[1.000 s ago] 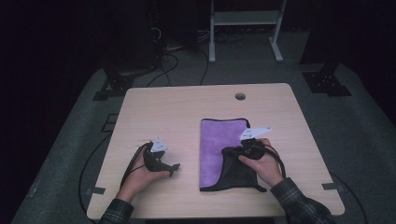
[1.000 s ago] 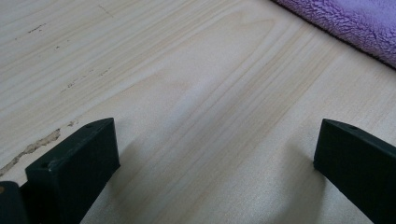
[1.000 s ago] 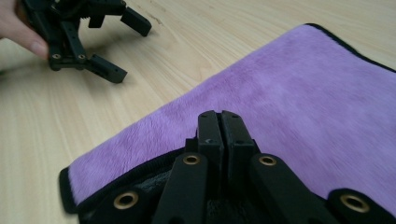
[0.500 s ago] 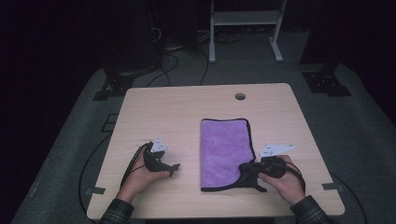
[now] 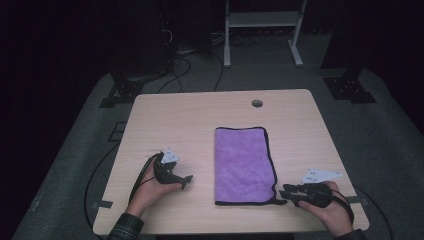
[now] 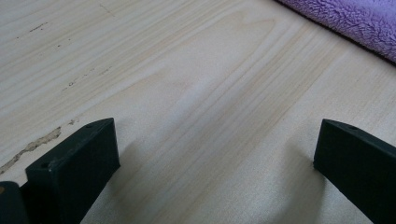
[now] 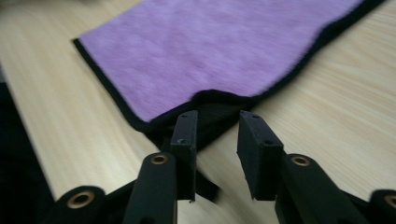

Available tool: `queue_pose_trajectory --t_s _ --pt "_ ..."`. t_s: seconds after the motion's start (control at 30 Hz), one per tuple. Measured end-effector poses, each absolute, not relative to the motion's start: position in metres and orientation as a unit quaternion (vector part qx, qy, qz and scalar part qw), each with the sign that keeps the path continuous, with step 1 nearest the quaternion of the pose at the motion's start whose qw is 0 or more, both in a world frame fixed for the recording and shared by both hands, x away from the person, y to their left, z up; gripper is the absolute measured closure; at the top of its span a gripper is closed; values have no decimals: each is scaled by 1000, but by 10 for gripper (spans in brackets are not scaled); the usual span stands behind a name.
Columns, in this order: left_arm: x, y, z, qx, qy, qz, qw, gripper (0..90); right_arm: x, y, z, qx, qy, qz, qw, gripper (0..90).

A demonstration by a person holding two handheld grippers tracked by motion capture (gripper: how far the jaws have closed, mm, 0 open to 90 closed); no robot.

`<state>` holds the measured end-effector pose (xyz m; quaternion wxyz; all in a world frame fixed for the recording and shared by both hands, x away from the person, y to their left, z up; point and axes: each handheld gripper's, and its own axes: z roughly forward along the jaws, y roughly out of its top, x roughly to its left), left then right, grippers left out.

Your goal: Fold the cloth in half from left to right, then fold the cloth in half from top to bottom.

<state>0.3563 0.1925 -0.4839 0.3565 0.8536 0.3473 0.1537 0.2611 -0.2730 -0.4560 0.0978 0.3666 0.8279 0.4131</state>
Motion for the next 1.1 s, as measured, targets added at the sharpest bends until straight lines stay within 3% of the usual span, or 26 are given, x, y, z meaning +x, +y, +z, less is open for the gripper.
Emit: queue_pose_trajectory --t_s 0.13,0.2,0.23,0.3,0.33,0.43,0.73,1.1 --pt "356 193 -483 850 351 158 361 13 273 -282 -456 377 822 407 127 594" --pt "356 194 -483 845 353 161 367 74 283 -284 -455 381 819 406 138 559" --pt "357 195 -481 845 353 164 367 169 294 -286 -455 383 814 410 147 530" --pt "358 194 -480 844 355 162 369 192 299 -286 -456 383 812 413 152 523" --pt "360 194 -479 841 353 165 375 262 311 -287 -455 385 809 413 162 516" --pt "363 192 -478 841 358 156 373 321 329 -286 -454 388 807 416 163 509" --pt "389 165 -462 843 339 144 392 384 376 -274 -447 375 808 427 157 492" --pt "442 125 -450 835 327 147 417 386 432 -254 -444 364 815 428 142 482"
